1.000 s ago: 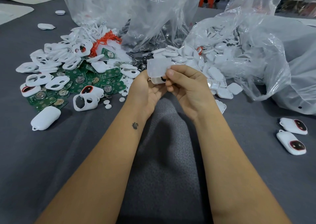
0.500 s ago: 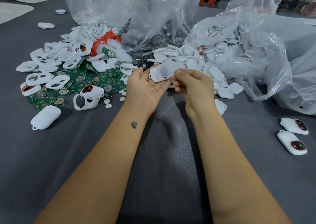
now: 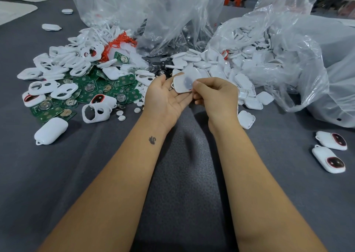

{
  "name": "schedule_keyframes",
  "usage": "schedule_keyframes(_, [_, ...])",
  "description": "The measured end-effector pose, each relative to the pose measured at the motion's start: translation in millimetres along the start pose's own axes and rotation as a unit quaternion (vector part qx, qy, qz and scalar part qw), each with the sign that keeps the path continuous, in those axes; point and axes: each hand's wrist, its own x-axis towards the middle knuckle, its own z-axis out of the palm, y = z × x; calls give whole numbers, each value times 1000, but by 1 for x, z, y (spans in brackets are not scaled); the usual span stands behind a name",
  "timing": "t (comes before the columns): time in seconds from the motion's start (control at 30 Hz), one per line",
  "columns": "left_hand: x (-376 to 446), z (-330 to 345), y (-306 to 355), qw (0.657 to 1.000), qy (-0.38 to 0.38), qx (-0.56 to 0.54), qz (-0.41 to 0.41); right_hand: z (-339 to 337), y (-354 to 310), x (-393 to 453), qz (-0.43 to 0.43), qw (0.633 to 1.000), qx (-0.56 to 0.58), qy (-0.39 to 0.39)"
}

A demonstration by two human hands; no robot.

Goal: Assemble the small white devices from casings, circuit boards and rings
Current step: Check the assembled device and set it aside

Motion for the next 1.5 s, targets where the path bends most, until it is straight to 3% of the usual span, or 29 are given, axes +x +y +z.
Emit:
schedule_keyframes(0.33, [-1, 3, -1, 1000, -9, 9, 3, 1, 6, 3, -45, 991, -125, 33])
schedule_keyframes(0.57, [-1, 3, -8, 992, -16, 114, 56, 1, 4, 2, -65, 984, -166, 28])
schedule_keyframes(0.83, [0, 4, -8, 992, -13, 116, 54, -4, -4, 3, 4, 999, -13, 34])
schedule_keyframes(0.97, [0, 2, -9, 990, -30, 131, 52, -3, -2, 2, 3, 999, -47, 1])
schedule_keyframes(1.5, [1, -1, -7, 984, -57, 162, 55, 0, 5, 3, -39, 993, -104, 32])
